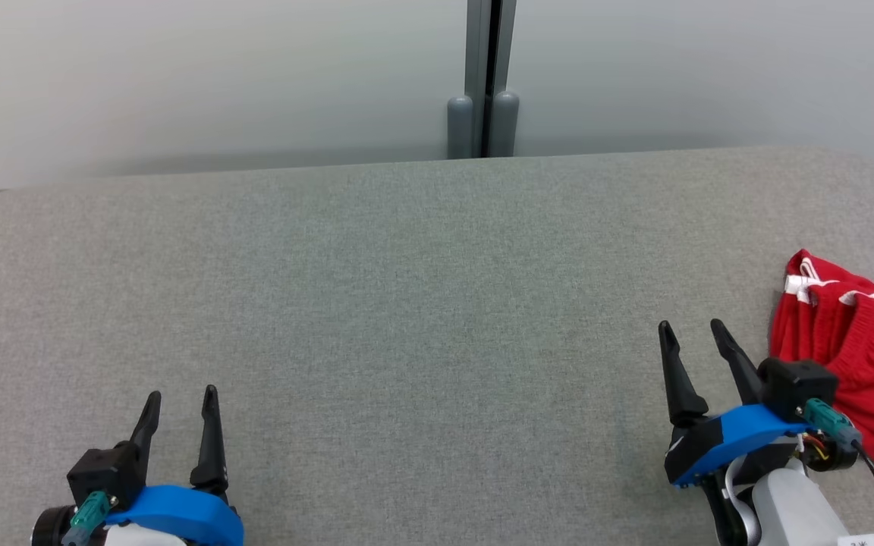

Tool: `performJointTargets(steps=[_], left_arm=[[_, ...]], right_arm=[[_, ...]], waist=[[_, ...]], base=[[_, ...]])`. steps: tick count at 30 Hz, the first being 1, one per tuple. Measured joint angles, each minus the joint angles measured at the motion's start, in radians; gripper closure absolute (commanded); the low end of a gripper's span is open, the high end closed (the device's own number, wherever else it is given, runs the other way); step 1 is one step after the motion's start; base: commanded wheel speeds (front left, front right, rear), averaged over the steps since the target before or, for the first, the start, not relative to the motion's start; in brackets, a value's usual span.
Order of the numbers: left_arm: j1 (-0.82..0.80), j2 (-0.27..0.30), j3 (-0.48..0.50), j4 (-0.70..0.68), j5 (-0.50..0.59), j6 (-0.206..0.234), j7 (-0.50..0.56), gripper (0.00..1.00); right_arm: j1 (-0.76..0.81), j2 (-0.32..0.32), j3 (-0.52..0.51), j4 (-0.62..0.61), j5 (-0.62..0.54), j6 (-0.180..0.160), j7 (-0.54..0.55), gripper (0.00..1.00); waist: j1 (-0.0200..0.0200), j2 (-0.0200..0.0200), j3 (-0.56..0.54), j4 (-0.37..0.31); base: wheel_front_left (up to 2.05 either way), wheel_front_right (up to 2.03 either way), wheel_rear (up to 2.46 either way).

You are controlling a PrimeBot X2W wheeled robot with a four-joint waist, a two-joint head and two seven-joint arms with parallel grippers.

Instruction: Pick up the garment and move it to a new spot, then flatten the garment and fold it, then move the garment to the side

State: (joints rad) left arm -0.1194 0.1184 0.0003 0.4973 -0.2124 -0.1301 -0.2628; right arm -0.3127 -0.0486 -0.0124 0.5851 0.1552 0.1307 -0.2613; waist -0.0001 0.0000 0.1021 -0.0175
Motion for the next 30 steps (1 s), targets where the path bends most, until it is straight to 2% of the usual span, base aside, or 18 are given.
performJointTargets(steps=[19, 20, 25, 30], left_arm=[[0.047, -0.046, 0.043, -0.015, 0.0, 0.0, 0.0, 0.0], [0.049, -0.047, 0.044, -0.018, -0.003, 0.0, 0.0, 1.0], [0.081, -0.061, 0.047, 0.019, -0.016, 0.0, 0.011, 1.0], [0.08, -0.062, 0.054, 0.011, -0.105, 0.0, 0.043, 1.0]], right_arm=[[0.05, 0.0, 0.04, -0.034, 0.025, 0.0, 0.0, 0.0], [0.05, 0.0, 0.041, -0.039, 0.025, 0.0, 0.0, 1.0], [0.081, 0.005, 0.037, -0.003, 0.031, 0.0, 0.012, 1.0], [0.082, 0.007, 0.021, -0.012, 0.125, 0.0, 0.044, 1.0]], waist=[[0.0, 0.0, -0.118, -0.014], [0.0, -0.0001, -0.122, -0.015], [0.0001, 0.0, -0.123, -0.015], [0.0001, -0.0001, -0.122, -0.014]], base=[[0.0, 0.0, 0.0], [0.0, 0.0, 0.0], [0.0, 0.0, 0.0], [0.0, 0.0, 0.0]])
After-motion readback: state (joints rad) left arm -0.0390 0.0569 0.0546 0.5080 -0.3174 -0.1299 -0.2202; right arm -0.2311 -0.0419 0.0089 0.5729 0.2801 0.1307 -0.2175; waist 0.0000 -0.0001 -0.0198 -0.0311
